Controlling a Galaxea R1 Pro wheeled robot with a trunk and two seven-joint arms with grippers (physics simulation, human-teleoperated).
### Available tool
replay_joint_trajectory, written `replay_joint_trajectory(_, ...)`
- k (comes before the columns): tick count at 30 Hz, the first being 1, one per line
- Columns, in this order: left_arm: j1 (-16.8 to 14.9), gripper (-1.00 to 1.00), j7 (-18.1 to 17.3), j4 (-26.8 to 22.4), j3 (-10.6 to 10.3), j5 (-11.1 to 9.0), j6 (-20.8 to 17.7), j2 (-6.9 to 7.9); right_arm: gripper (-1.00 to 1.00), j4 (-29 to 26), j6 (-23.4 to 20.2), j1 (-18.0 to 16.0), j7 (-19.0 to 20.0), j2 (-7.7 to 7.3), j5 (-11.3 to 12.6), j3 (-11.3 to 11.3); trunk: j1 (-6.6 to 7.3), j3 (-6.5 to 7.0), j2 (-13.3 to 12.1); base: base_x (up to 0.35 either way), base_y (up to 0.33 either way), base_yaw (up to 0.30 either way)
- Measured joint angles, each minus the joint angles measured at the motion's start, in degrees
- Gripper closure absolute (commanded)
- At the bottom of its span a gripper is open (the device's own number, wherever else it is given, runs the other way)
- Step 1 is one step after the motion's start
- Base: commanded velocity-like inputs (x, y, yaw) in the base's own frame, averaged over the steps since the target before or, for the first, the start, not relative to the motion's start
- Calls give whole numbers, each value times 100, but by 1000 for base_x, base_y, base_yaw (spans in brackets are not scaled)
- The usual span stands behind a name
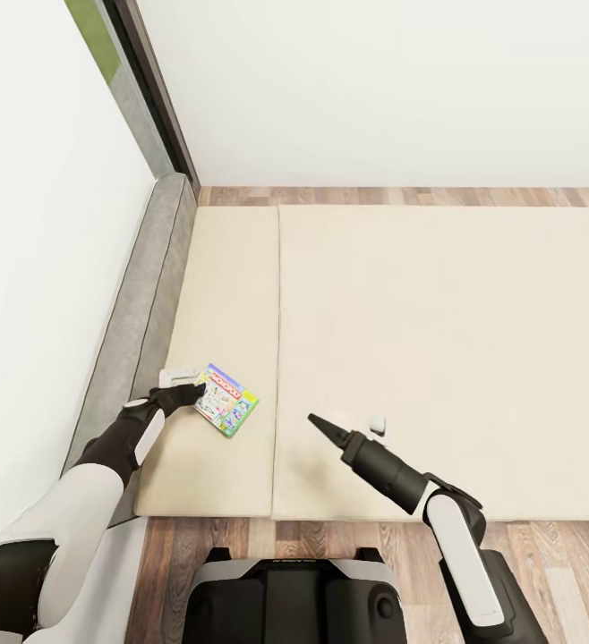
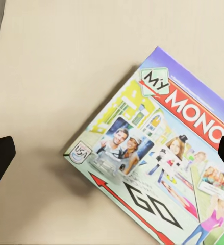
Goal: Put all the toys in the child's room - the three board games (two on the bed and one on the table), the two jigsaw puzzles on the table, and the tennis ball on the table - inside the toy box on the table in the child's room.
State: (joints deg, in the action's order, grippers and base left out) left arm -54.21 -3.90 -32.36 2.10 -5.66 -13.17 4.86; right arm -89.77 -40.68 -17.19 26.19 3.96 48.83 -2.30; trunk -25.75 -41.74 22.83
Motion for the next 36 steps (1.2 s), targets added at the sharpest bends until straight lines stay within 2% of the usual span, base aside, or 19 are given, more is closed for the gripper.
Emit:
replay_joint_trajectory(8,6,-100,2,2,0,0,90,-1,-100,20,124,-1,-64,-5,-13,-137,0,0,0,0,0,0)
replay_joint_trajectory(31,7,-100,4,9,-1,0,200,-1,-100,18,139,-1,-71,-7,-13,-155,0,0,0,0,0,0)
replay_joint_trajectory(36,16,-100,-4,-6,-1,4,218,-19,-100,-59,131,8,1,40,27,-153,0,0,0,0,0,0)
